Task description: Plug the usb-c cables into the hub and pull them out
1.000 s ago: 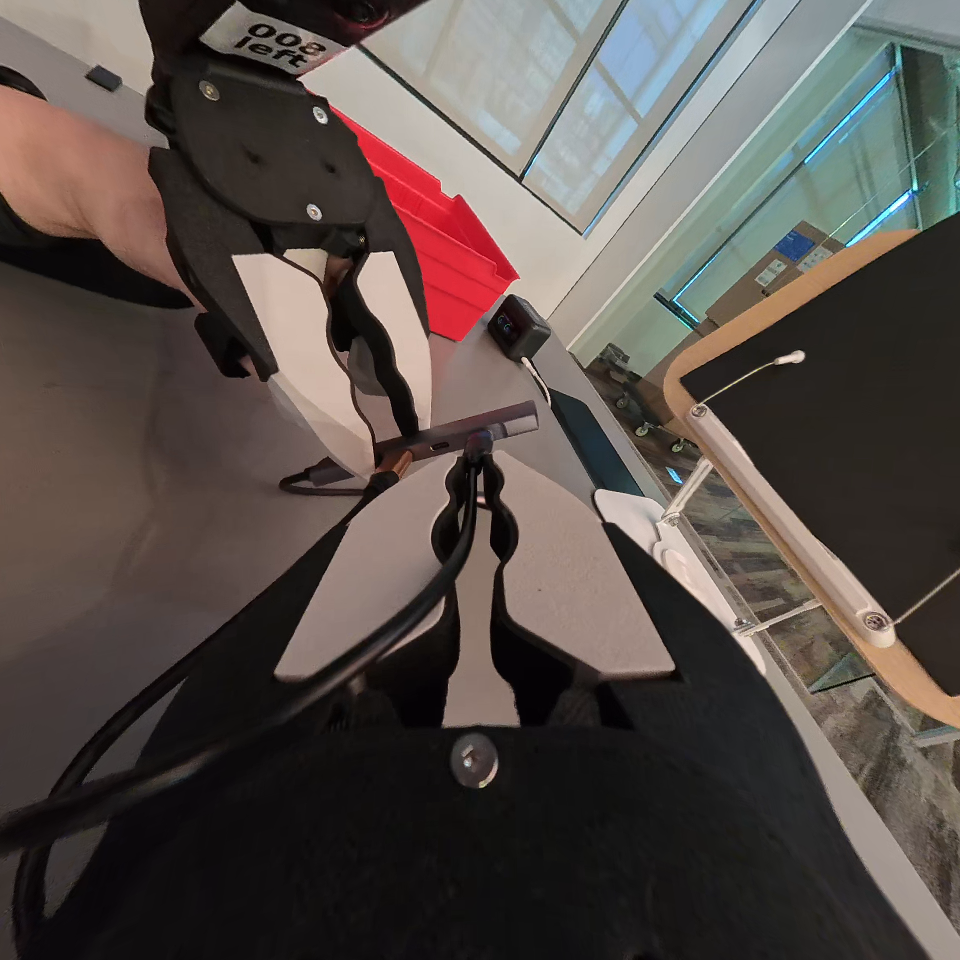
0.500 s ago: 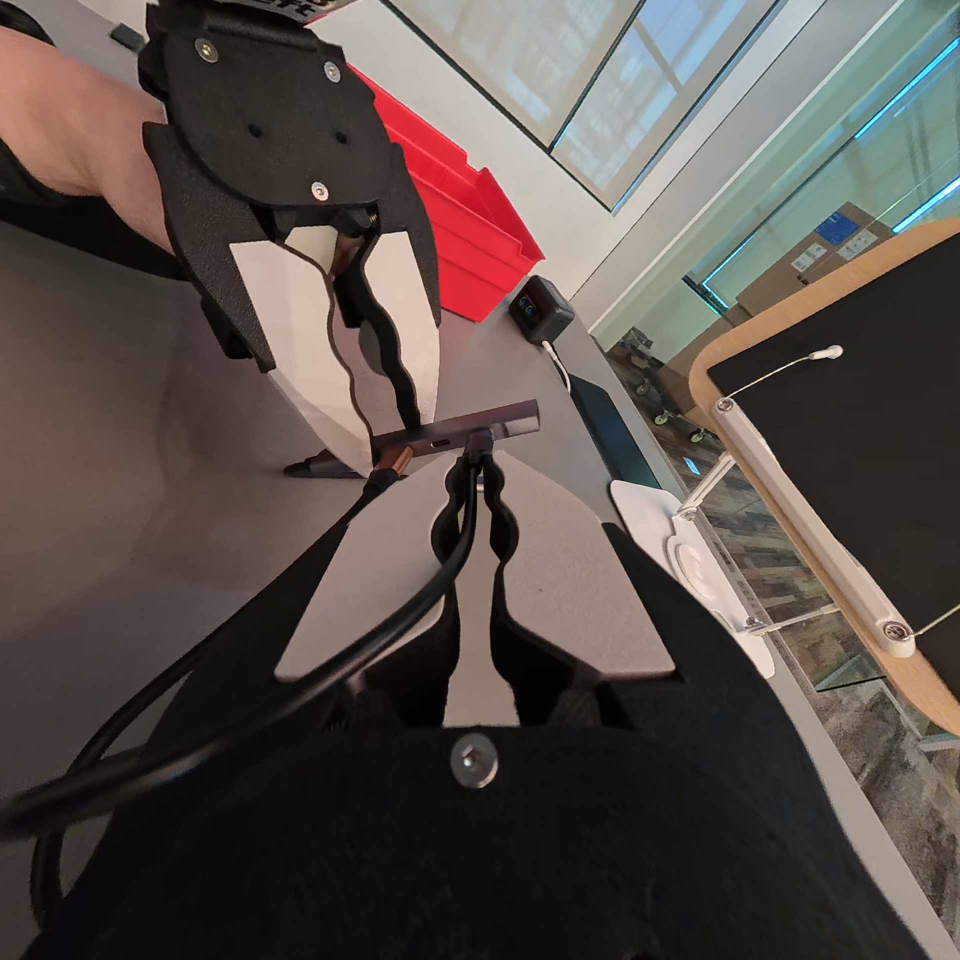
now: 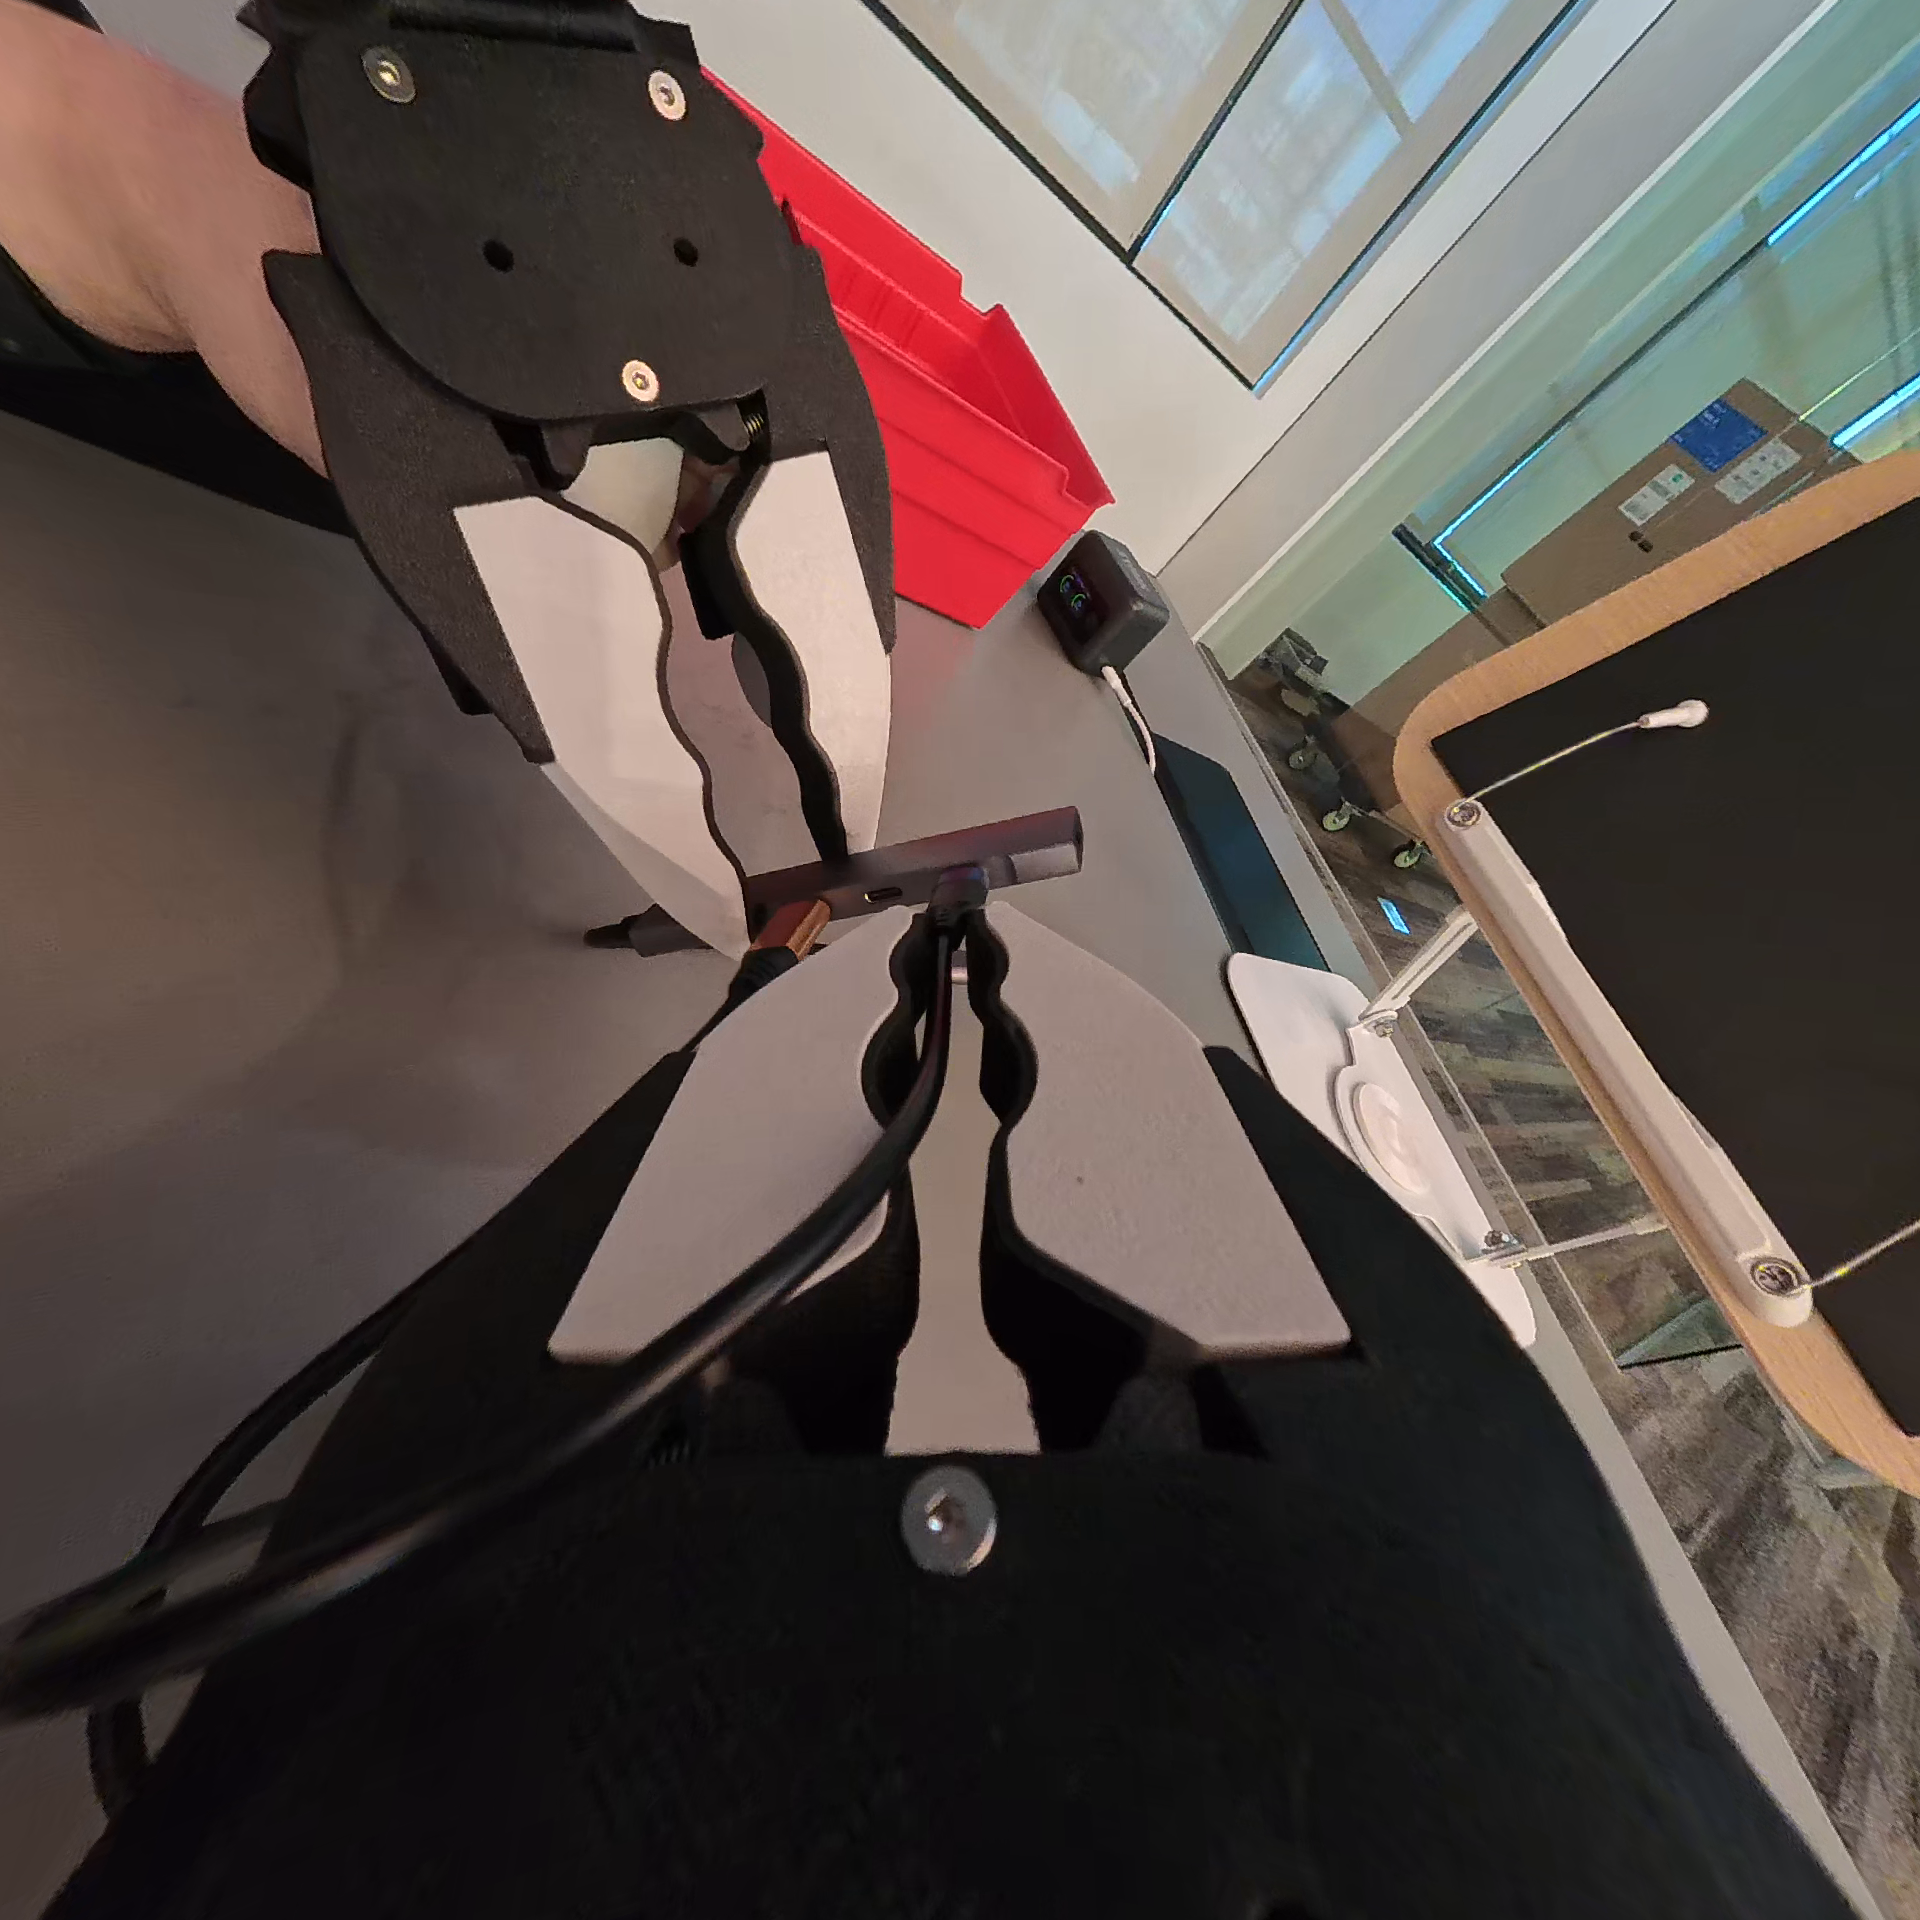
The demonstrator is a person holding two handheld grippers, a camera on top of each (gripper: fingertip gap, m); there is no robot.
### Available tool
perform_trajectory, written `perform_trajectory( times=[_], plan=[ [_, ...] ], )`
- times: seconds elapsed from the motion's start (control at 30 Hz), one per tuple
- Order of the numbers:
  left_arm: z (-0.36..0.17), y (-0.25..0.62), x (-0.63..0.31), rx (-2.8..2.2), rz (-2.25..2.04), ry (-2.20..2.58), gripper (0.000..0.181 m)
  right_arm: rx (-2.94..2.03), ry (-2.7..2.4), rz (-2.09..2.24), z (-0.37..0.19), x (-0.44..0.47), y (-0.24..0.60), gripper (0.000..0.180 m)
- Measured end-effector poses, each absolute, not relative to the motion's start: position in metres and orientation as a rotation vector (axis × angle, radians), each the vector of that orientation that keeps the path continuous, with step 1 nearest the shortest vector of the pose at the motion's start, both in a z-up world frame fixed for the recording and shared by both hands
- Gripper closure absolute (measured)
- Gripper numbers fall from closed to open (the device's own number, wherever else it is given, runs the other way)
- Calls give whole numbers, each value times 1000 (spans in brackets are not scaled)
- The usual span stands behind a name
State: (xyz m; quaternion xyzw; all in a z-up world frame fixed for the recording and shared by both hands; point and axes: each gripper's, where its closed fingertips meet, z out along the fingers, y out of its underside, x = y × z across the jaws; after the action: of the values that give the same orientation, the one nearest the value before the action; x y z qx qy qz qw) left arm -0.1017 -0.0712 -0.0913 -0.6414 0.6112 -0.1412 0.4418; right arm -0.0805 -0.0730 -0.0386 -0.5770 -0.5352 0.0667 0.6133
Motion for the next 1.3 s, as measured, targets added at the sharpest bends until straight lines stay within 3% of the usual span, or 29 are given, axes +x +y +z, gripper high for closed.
perform_trajectory(
  times=[0.03,1.3],
  plan=[
    [-91,-71,-102,-1592,-353,1514,152,-1336,-1234,152,-39,-81,-73,172],
    [-101,-79,-96,-1596,-323,1584,152,-1541,-1270,173,-49,-77,-73,173]
  ],
)
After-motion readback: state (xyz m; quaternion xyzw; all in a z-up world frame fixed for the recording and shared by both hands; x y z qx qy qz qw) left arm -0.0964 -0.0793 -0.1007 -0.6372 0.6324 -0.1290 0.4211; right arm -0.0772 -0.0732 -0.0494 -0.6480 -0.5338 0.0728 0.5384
